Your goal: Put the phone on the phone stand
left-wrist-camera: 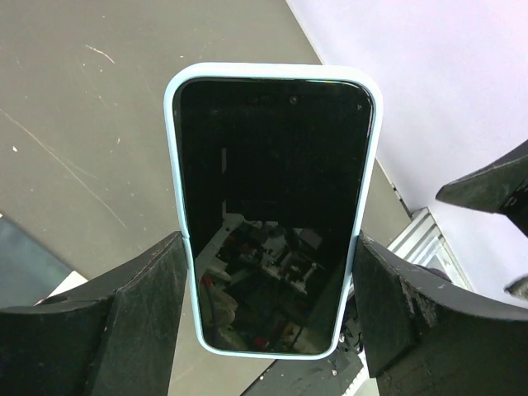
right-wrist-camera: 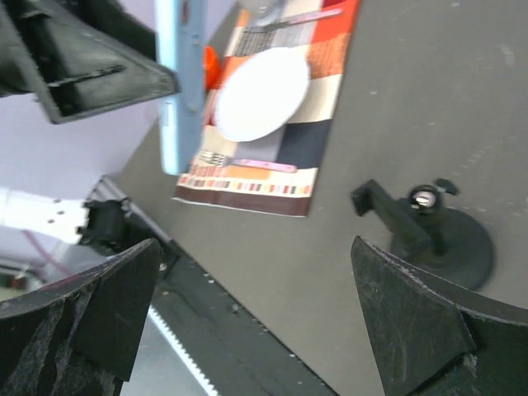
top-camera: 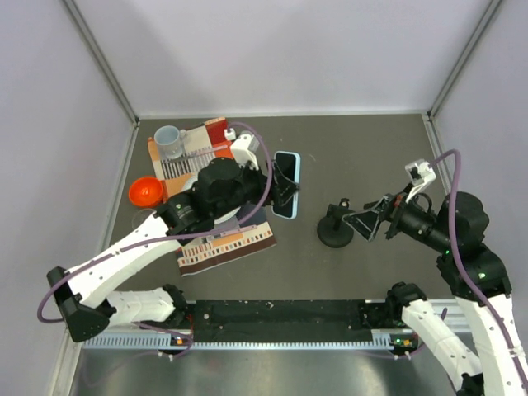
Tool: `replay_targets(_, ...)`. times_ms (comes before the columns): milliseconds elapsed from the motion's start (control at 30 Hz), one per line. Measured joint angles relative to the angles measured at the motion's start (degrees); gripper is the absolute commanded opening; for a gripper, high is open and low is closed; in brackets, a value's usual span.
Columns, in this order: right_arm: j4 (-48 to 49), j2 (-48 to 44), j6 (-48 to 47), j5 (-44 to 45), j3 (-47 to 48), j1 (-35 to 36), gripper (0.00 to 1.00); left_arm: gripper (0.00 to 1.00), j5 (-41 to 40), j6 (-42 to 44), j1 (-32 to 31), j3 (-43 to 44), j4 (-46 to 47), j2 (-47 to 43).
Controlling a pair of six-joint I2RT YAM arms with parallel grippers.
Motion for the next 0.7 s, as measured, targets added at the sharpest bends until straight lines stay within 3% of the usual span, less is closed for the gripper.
replay_targets(200,8.5,-1.2,8.4,-2.4,-6.0,6.2,0.99,0.0,-7.5,0.0,-6.2,2.6,0.0,3.8)
replay_targets(367,12.1,2.5,11.4,7.3,-6.8,22.1,0.96,0.0,-11.0,-1.9,-7.6,2.6,-0.1,5.1)
replay_targets(467,13.3,6.1,12.1,13.9,-6.8,27.7,0.85,0.0,-12.5,-3.0,-8.0,2.6,-0.3,5.3)
replay_targets(600,16.0,10.6,13.4,19.2,-6.8,29.9,0.78,0.0,-13.4,-4.7,-8.8,2.6,-0.3,5.3)
replay_targets(700,18.2,13.3,14.0,22.7,-6.9,32.0,0.67,0.0,-13.6,-5.6,-9.4,2.6,-0.3,5.2)
